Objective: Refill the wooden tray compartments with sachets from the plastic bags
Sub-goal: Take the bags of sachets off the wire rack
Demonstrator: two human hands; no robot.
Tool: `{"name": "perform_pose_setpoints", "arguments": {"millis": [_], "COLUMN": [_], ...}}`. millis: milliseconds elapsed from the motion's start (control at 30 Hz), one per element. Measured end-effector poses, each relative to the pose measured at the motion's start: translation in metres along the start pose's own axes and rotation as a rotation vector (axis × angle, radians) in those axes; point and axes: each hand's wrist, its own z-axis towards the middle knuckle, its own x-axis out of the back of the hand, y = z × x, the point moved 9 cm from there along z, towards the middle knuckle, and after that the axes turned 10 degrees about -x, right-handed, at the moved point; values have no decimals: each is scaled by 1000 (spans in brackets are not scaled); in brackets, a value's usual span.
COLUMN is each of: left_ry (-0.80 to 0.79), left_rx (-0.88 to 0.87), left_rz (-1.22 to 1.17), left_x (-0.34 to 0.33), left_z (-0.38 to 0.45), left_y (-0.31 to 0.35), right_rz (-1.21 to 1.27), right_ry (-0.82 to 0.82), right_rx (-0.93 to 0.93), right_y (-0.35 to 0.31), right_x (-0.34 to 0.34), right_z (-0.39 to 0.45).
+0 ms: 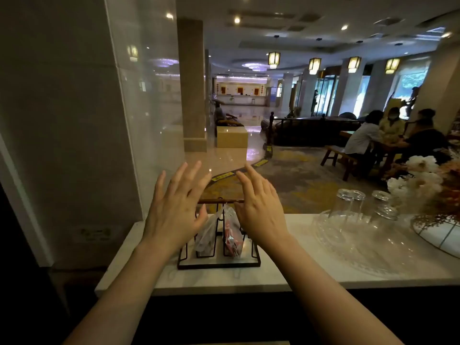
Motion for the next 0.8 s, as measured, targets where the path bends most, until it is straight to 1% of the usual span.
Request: {"name": "perform_pose_setpoints", "arguments": {"millis": [33,100,200,333,467,533,633,800], "left_ry": [-57,-97,-169,-186,-152,-183,-259,-268], "left_rx": [2,-3,-4,-2,16,46,54,99], "left_rz": [-3,-6,-69,-162,-97,-62,-14,-37], "left_x": [-10,-29,-66,-93,-101,-104,-114,-119], "left_z": [-2,-8,-23,-38,-40,-40,-42,-45], "left_y": [2,5,12,22,26,26,29,30], "right_rz": [6,18,11,14,-10,-46,-230,-355], "right_ry": [-34,-61,-158,-239,-234,-222,-205,-236], "right_rx": [-8,-25,-46,-26,-32,-10,80,82], "right_y": [3,11,22,27,32,33,29,22], "right_x": [-9,-27,-61,-88,-102,-105,-113,-123], "right_z": [-1,-6,-14,-21,-29,-33,-40,-46]}}
